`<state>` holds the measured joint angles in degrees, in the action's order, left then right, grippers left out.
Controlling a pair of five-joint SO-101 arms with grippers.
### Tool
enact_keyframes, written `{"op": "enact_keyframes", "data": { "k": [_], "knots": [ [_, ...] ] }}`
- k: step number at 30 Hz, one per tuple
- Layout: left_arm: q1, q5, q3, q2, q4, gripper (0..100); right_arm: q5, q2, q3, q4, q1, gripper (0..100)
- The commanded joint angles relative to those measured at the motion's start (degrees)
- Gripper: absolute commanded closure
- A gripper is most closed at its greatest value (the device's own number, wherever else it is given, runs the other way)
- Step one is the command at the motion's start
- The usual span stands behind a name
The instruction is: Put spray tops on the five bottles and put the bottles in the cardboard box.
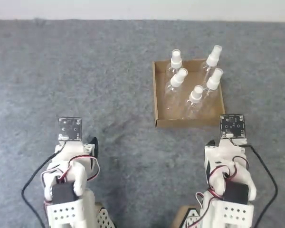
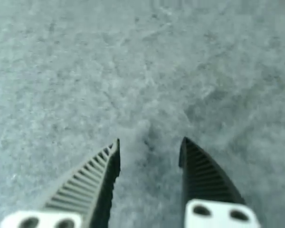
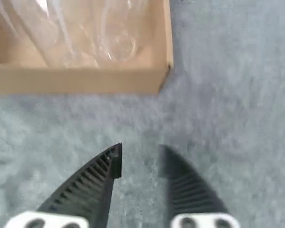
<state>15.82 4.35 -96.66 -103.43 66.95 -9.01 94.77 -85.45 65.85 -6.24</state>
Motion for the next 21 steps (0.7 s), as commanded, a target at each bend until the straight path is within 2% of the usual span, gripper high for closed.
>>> {"op": "enact_keyframes", "data": {
  "k": [1, 3, 5, 8, 11, 21],
  "knots": [
    [0.2, 5.7, 0.0, -0.9, 0.2, 89, -0.8, 0.7, -4.4, -2.2, -3.5, 97.6],
    [-0.2, 10.7, 0.1, -0.9, 0.2, 100, -0.8, 0.7, -8.3, -4.9, -5.5, 97.6],
    [0.2, 14.4, 0.1, -0.9, 1.4, 97, -0.9, 0.6, -11.5, -7.2, -7.4, 97.6],
    [0.2, 17.8, 0.1, -0.9, 4.4, 99, -0.9, 0.6, -11.3, -7.3, -8.9, 97.6],
    [0.2, 18.8, 0.1, -0.9, 6.7, 99, -0.9, 0.6, -11.4, -7.1, -9.1, 97.6],
    [0.2, 18.7, 0.1, -0.9, 6.5, 99, -0.9, 0.6, -11.3, -3.6, -9.3, 97.5]
  ]
}}
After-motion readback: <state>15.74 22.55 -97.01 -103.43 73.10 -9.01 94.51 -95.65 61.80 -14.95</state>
